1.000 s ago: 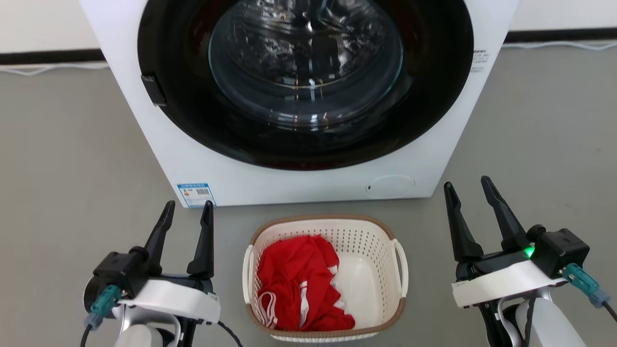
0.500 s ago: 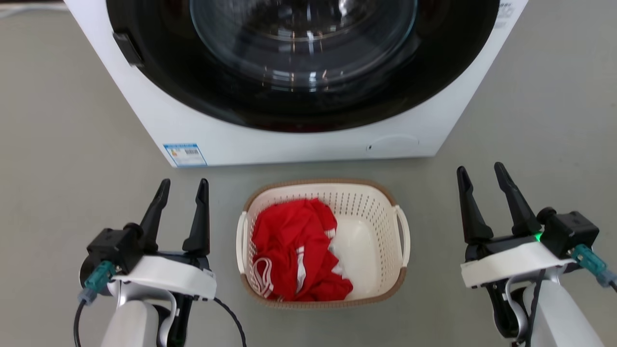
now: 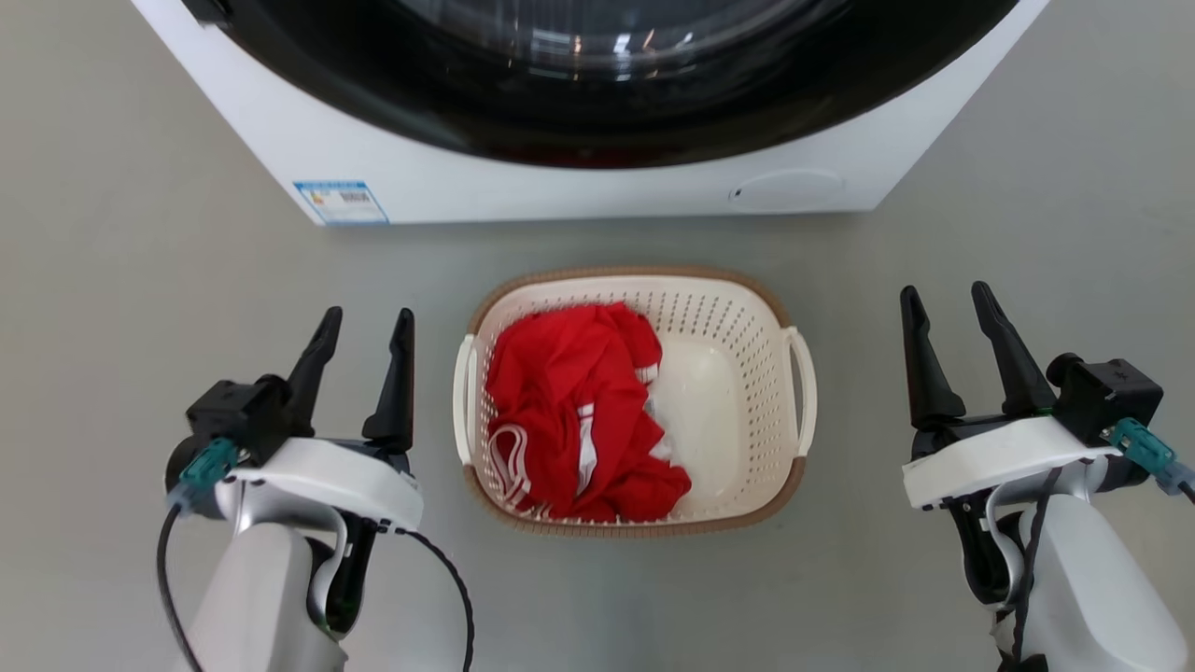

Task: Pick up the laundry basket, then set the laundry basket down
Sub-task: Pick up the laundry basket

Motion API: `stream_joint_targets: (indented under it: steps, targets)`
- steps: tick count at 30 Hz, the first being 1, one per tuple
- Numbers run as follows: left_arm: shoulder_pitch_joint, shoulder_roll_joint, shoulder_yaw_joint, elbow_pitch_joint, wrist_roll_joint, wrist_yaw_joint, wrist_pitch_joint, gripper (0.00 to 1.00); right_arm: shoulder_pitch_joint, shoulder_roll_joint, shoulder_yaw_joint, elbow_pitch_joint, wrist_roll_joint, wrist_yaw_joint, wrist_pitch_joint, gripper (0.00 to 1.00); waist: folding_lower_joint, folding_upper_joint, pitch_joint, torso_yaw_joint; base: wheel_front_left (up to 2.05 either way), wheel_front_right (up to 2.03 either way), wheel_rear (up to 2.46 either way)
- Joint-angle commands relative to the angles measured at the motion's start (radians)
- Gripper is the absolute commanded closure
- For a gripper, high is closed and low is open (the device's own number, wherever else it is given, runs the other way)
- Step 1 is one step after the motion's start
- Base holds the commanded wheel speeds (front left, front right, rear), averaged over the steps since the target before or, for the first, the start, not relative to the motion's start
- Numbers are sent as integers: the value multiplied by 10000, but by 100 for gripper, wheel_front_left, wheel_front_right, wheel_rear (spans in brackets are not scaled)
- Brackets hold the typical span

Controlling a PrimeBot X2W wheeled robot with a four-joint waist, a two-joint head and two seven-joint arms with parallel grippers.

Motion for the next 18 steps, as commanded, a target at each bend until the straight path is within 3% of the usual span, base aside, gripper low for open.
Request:
stream_joint_targets:
  steps: [1,18]
  targets:
    - [-336,192,185,-54,-122,-58,-59,0,-127,-63,154,-38,68,71,-109,0,0,0,254,81,0,0,0]
    - [-1994,547,-959,2014,-730,-58,-59,0,-1591,-45,357,2125,282,71,-109,0,-1,0,2134,198,0,0,0]
